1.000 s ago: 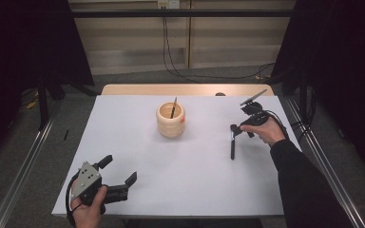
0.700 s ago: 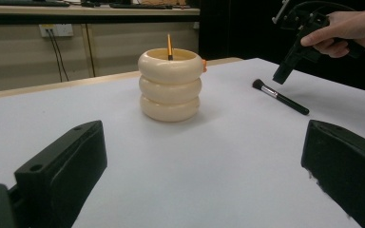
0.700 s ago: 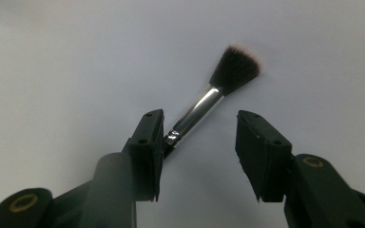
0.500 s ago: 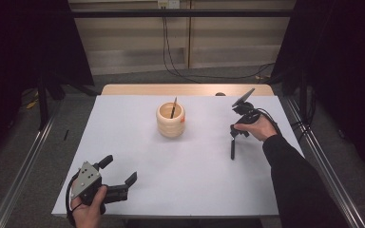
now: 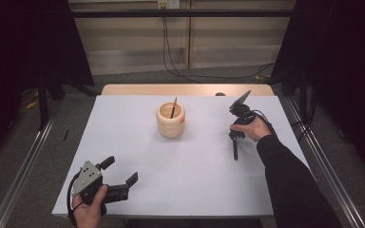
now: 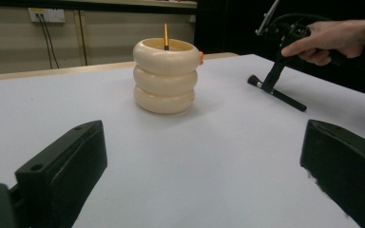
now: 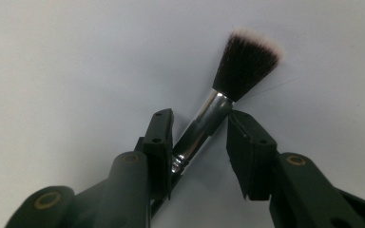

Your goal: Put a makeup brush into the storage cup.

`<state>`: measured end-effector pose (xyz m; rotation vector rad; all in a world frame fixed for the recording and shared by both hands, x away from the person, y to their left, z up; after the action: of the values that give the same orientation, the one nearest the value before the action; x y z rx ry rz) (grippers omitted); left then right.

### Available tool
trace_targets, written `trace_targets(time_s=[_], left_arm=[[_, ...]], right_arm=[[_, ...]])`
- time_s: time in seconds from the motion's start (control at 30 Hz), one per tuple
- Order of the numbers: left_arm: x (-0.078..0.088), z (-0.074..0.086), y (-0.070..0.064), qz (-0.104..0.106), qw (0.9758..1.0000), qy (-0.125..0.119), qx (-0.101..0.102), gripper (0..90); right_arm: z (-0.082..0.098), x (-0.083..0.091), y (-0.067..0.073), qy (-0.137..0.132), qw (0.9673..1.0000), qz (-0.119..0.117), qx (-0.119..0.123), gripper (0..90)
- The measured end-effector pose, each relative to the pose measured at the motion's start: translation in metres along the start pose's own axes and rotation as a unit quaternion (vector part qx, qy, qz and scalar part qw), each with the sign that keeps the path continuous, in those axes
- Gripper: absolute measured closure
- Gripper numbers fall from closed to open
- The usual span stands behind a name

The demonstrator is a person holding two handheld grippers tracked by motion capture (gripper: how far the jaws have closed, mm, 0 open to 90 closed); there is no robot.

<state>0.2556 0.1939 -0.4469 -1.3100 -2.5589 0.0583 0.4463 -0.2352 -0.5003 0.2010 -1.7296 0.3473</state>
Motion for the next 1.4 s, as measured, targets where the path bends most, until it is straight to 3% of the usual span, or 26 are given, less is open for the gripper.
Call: trace_targets(time_s=[0.17,0.27,0.53,0.6,0.67,0.73,1.07,1.4], left_arm=[[-0.001,0.001,0.000,-0.002,1.0000,0.008,-0.006,1.2],[-0.002,-0.001,-0.002,-0.002,0.9997,0.011,-0.020,1.2],[-0.001,0.000,0.000,-0.001,1.0000,0.005,-0.006,1.3],[-0.001,-0.001,-0.002,0.005,1.0000,0.001,-0.001,1.3],[-0.001,-0.001,-0.001,0.003,0.9999,0.006,-0.015,1.0],[-0.001,0.000,0.000,0.007,1.0000,0.001,0.000,1.9],[-0.002,0.001,0.002,0.002,1.0000,0.003,0.004,1.1],[-0.002,0.000,0.001,-0.001,1.0000,0.005,-0.001,0.9]], right_arm=[[-0.001,0.000,0.000,0.003,1.0000,0.002,-0.006,69.0],[-0.001,-0.001,0.000,0.005,0.9997,0.024,-0.005,73.9],[-0.001,-0.001,0.004,0.007,0.9988,0.049,-0.006,77.0],[-0.001,-0.001,0.004,0.008,0.9988,0.048,-0.008,78.2],[-0.001,-0.001,0.003,0.009,0.9990,0.043,-0.011,78.4],[-0.002,-0.001,0.003,0.011,0.9988,0.047,-0.008,78.5],[0.000,0.001,0.001,0.013,0.9992,0.038,-0.006,78.7],[0.004,0.014,-0.004,-0.020,0.9997,0.014,-0.002,78.7]])
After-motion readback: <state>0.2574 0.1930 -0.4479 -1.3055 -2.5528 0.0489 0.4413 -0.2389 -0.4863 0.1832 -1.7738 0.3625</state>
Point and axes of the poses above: each handheld gripper's, and its own axes: x roughly backward along the jaws, z roughly out of its underside, y roughly to its left, the point moved 5 cm from there along -x, roughly forward along the jaws, and after that the axes turned 14 degrees about z, right-handed, at the moved point
